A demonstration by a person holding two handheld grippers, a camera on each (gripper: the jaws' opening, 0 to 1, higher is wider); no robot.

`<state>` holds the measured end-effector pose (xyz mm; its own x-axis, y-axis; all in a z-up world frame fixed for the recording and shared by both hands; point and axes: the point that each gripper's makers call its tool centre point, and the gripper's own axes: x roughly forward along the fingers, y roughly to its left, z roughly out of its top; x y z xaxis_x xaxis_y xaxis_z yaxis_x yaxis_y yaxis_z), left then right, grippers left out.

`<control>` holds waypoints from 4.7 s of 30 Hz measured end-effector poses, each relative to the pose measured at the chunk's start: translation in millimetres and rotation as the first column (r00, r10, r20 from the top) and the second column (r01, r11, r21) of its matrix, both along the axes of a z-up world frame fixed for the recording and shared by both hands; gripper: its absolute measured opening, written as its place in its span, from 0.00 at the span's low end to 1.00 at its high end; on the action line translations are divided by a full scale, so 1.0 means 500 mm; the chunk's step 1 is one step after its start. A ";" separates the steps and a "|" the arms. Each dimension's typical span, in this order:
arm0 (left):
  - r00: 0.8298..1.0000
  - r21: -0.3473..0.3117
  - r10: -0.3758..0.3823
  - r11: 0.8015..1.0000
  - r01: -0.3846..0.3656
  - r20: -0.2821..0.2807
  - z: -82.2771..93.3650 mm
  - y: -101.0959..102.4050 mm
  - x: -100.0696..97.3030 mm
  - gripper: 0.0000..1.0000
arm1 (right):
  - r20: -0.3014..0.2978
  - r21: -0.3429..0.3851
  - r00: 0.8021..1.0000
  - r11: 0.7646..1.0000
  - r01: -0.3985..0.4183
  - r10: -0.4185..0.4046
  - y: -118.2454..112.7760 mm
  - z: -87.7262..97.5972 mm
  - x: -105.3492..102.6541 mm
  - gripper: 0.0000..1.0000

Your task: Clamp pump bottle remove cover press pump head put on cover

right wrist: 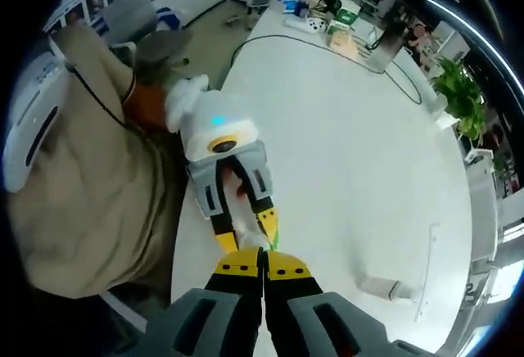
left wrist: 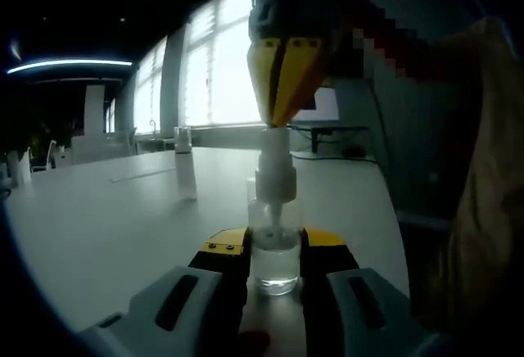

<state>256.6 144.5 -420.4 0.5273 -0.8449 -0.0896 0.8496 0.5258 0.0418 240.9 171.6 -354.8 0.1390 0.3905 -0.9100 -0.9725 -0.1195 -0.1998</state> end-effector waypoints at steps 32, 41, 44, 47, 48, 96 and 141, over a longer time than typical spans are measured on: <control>1.000 -0.026 -0.007 1.000 0.006 -0.019 0.007 0.000 -0.003 0.15 | -0.051 -0.146 0.997 0.987 -0.062 0.055 0.004 -0.005 0.002 0.00; 1.000 -0.040 -0.009 0.999 0.008 -0.027 0.007 0.006 0.004 0.14 | -0.051 -0.169 0.997 0.984 -0.059 0.051 0.004 -0.006 0.003 0.00; 1.000 -0.040 -0.009 0.999 0.008 -0.027 0.006 0.010 0.009 0.14 | -0.051 -0.173 0.997 0.983 -0.061 0.053 0.003 -0.006 0.002 0.00; 1.000 -0.038 -0.009 0.999 0.008 -0.024 0.005 0.010 0.009 0.14 | -0.053 -0.172 0.997 0.983 -0.057 0.049 0.002 -0.006 0.001 0.00; 1.000 -0.037 -0.009 0.999 0.008 -0.023 0.005 0.010 0.009 0.14 | -0.053 -0.171 0.997 0.984 -0.058 0.049 0.002 -0.006 0.001 0.00; 0.999 -0.041 -0.013 0.999 0.012 -0.030 0.010 -0.001 -0.001 0.14 | -0.062 -0.149 0.998 0.989 0.002 -0.011 0.001 -0.025 0.001 0.00; 0.999 -0.039 -0.018 0.999 0.017 -0.028 0.007 0.002 -0.001 0.14 | -0.056 -0.137 0.987 0.978 -0.159 0.152 -0.002 -0.007 -0.011 0.00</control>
